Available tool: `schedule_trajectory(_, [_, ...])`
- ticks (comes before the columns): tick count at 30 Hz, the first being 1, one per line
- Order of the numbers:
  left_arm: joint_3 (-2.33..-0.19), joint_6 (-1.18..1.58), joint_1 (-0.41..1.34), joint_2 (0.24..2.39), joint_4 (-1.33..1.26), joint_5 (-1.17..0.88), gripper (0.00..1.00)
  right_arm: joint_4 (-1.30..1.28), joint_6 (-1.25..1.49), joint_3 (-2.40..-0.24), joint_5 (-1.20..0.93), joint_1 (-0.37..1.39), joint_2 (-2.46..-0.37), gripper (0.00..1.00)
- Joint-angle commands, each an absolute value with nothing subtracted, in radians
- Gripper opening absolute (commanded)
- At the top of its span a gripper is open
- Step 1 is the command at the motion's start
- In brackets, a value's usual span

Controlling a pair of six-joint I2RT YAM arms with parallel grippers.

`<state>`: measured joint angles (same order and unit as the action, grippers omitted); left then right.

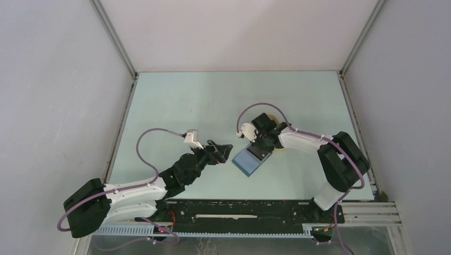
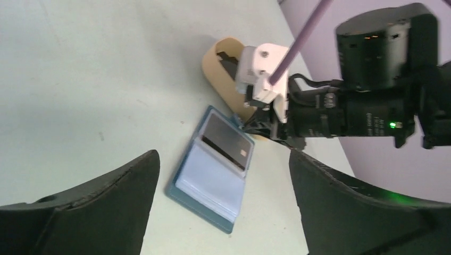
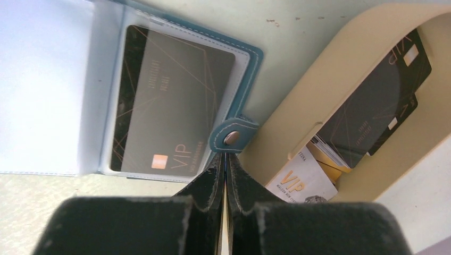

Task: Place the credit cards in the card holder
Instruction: Insert the credit card into the card holder.

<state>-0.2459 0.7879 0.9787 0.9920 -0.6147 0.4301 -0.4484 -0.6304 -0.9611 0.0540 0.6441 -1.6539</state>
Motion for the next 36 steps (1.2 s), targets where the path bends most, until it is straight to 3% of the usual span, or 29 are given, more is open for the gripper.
schedule_trajectory(1, [-0.202, 0.751, 0.936, 0.99, -0.583, 0.423, 0.98, -0.463, -0.641, -1.003, 0.127, 0.641, -1.672, 0.08])
schedule_trajectory(4, [-0.201, 0.753, 0.927, 1.02, -0.62, 0.342, 0.96, -0.486, -0.638, -1.011, 0.102, 0.64, -1.695, 0.08])
schedule_trajectory(11, [-0.195, 0.791, 0.928, 1.165, -0.797, 0.161, 0.7, -0.581, -0.605, -1.044, -0.084, 0.635, -1.718, 0.07])
schedule_trajectory(21, [-0.182, 0.928, 0.927, 1.315, -0.95, 0.082, 0.37, -0.699, -0.564, -1.11, -0.367, 0.647, -1.749, 0.07])
schedule_trajectory(30, [-0.292, 1.017, 0.927, 1.445, -0.839, 0.104, 0.21, -0.676, -0.524, -1.118, -0.33, 0.617, -1.726, 0.07])
schedule_trajectory(36, [-0.395, 0.978, 0.927, 1.487, -0.681, 0.161, 0.2, -0.665, -0.515, -1.122, -0.305, 0.612, -1.763, 0.07])
